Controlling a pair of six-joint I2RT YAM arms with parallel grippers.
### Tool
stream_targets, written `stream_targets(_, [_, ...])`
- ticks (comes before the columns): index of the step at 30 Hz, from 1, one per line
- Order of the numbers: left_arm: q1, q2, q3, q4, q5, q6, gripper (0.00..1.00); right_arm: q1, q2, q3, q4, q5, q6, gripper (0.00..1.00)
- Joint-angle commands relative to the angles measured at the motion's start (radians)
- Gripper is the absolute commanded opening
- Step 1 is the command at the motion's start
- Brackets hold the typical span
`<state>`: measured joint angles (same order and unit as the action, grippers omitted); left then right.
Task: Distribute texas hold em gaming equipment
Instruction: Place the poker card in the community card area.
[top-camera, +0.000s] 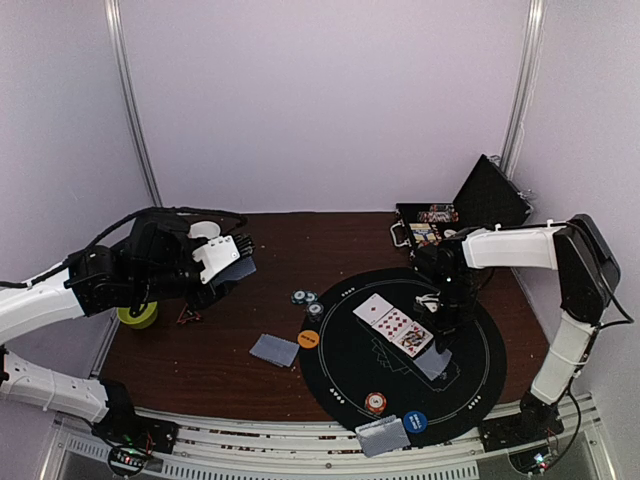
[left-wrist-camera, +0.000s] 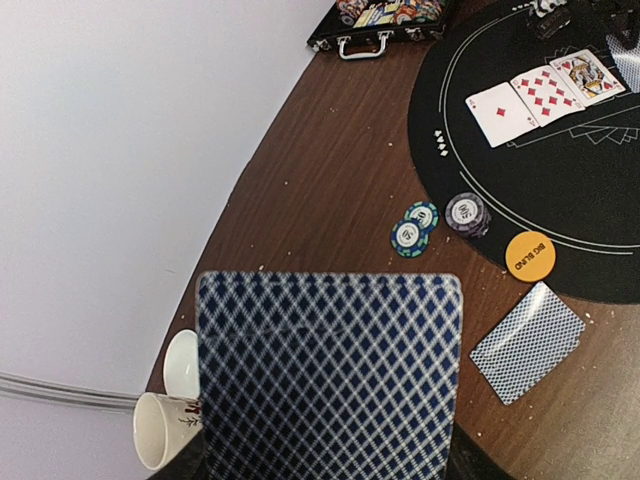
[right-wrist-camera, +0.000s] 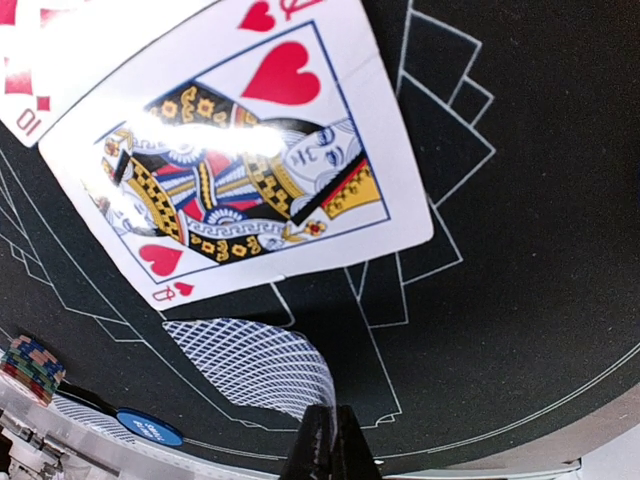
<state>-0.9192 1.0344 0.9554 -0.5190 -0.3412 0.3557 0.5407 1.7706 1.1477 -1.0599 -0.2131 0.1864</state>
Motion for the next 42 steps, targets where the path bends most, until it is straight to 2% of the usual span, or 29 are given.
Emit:
stream_targets(1, [0.000, -0.004, 0.000, 0.059, -0.002, 0.011, 0.58, -0.010, 0.015, 0.032, -0.004, 0.020, 0.000, 0.00])
stream_targets(24, [0.000, -0.018, -0.002, 0.057, -0.010, 0.012, 0.58, -0.011, 0.081, 0.064, -0.038, 0.112, 0.028, 0.00])
stream_targets(38, [0.000, -0.022, -0.005, 0.058, -0.014, 0.015, 0.58, -0.010, 0.099, 0.085, -0.047, 0.096, 0.022, 0.05])
stream_targets(42, [0.000, -0.023, -0.006, 0.059, -0.012, 0.014, 0.58, -0.010, 0.098, 0.090, -0.048, 0.102, 0.024, 0.10])
